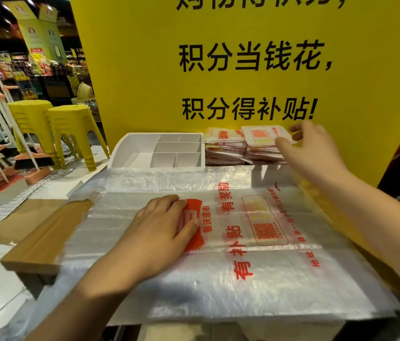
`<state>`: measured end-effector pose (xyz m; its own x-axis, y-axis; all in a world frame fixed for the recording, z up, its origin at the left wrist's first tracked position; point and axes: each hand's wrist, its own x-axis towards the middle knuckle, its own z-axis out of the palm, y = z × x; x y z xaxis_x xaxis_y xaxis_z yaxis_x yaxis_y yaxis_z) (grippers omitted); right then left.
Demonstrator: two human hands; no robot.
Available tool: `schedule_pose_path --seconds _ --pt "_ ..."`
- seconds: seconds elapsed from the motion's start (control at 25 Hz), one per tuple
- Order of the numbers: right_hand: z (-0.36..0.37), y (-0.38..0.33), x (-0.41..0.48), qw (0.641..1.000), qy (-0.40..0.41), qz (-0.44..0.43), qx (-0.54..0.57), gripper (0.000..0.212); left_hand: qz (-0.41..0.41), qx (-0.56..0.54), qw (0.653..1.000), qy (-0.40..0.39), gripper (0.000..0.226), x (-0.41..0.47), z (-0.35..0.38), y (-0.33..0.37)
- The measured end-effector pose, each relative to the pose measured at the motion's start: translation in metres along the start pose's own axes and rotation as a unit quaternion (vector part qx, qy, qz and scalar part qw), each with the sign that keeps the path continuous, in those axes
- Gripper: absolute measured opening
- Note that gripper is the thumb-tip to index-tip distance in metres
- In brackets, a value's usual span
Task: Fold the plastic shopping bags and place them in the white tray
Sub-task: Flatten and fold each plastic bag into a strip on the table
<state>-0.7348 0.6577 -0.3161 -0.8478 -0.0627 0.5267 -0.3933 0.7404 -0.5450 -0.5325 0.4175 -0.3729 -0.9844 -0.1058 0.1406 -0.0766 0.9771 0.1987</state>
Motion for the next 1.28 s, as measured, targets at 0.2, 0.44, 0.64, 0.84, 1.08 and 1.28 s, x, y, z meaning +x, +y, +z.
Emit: schedule_pose_path --seconds 0.2,0.44,0.64,0.84,1.08,1.28 --pt "-0.003 0.011 -0.001 0.949 -0.064 -0.087 -0.295 0.063 -0.001 -0.002 1.0 -0.009 0.064 -0.003 -0.002 0.003" --pt "0.002 0.001 -0.01 0.965 -0.071 -0.102 -0.23 0.054 0.005 -0.007 1.0 -0.006 0.064 -0.002 -0.003 0.002" --pt "-0.006 -0.03 -0.086 0.966 -0.149 -0.192 -0.088 0.038 0.017 -0.008 1.0 0.023 0.049 0.005 -0.009 0.004" --pt "-0.028 -0.044 -0.171 0.923 -0.272 -0.271 -0.012 0.049 0.06 -0.068 0.987 0.134 0.039 -0.022 -0.021 -0.007" --pt "-0.036 -0.03 -0.214 0.891 -0.295 -0.325 -0.114 0.08 0.121 0.002 0.993 -0.002 0.07 -0.108 -0.01 -0.027" --pt "-0.039 -0.041 -0.214 0.897 -0.283 -0.315 -0.126 0.077 0.14 0.037 0.989 0.024 0.078 -0.112 -0.008 -0.029"
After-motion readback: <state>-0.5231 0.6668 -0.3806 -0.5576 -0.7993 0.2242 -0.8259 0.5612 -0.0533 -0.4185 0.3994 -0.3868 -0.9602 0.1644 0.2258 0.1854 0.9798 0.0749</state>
